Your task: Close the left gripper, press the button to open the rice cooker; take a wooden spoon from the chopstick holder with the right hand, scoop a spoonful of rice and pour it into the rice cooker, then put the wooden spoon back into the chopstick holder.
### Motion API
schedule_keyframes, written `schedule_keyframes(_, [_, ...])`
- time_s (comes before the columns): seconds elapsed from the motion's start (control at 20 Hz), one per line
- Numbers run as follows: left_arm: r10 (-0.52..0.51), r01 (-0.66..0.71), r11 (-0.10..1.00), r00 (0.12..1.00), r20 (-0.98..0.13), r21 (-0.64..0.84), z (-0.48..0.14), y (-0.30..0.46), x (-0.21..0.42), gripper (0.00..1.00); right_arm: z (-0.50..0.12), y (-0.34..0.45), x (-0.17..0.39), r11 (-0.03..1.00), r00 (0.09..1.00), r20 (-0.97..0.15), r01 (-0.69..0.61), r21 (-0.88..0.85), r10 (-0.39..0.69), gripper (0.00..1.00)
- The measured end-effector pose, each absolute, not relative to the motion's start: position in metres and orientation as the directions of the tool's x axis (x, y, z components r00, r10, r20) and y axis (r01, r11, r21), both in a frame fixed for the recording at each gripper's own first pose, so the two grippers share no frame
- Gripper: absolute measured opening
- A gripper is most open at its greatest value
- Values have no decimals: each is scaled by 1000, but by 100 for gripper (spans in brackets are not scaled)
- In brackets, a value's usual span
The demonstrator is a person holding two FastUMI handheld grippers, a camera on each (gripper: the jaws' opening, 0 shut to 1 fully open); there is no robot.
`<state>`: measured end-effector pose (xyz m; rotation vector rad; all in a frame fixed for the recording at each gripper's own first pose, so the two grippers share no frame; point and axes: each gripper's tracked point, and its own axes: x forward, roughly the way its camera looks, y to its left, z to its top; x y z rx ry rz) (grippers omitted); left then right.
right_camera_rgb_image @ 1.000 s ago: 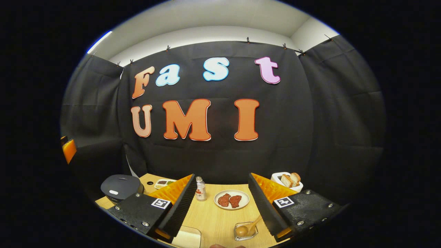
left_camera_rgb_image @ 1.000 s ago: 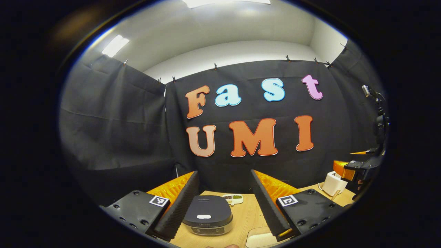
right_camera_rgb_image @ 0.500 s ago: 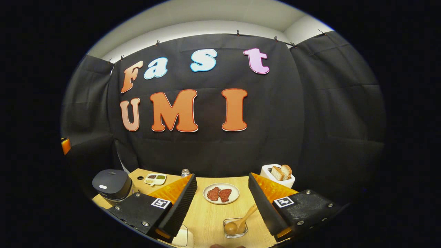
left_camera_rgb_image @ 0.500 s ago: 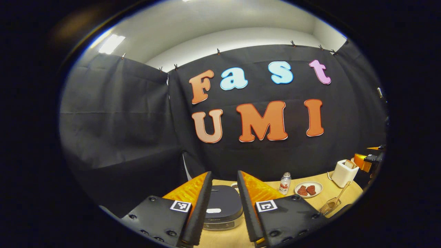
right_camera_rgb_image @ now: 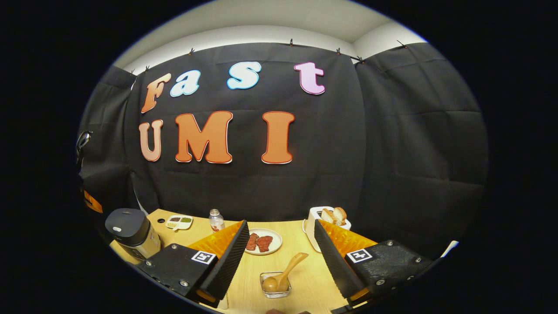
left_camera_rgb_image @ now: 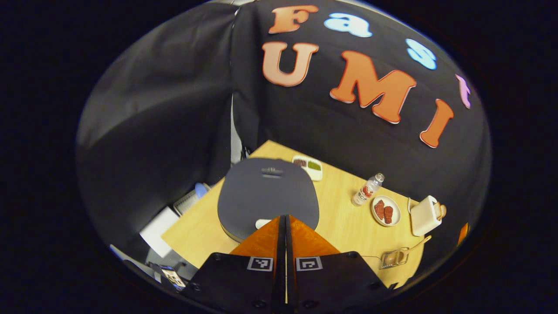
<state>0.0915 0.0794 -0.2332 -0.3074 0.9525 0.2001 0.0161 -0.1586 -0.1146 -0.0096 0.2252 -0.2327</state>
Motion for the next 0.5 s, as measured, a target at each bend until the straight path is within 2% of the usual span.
schedule_keyframes(0.2, [-54, -337, 917, 425, -904, -213, -267, 81, 100, 6, -120, -170, 7, 965, 936, -235, 256, -61, -263, 94])
schedule_keyframes(0.35, [-74, -368, 907, 337, -939, -204, -289, 85, 103, 5, -129, -176, 2, 960, 924, -258, 275, -61, -281, 94])
schedule_keyframes(0.5, [-83, -383, 903, 286, -955, -193, -311, 88, 104, 5, -134, -182, 0, 954, 914, -273, 292, -69, -300, 94])
